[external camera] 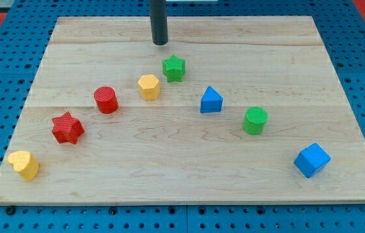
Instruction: Push the blue cube below the green circle
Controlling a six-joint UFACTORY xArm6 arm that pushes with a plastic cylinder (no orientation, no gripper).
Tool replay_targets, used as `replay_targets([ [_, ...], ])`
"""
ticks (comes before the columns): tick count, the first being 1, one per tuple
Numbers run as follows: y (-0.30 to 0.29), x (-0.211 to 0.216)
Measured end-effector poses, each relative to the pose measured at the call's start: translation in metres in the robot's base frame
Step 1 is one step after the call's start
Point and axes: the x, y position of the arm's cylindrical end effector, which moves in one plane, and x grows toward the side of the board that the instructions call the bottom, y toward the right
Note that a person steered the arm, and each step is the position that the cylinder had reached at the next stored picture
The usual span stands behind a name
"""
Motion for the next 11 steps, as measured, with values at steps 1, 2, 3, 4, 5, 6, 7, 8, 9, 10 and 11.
replay_targets([
  [1, 0.015, 0.014],
  [2, 0.089, 0.035],
  [3, 0.178, 0.058],
  [4, 0.191, 0.119],
  [5, 0.216, 0.169],
  [6, 0.229, 0.177],
  [7, 0.285, 0.207],
  [8, 0.307, 0.277],
  [9, 0.306, 0.295],
  [10, 0.244, 0.294],
  [11, 0.250, 0.293],
])
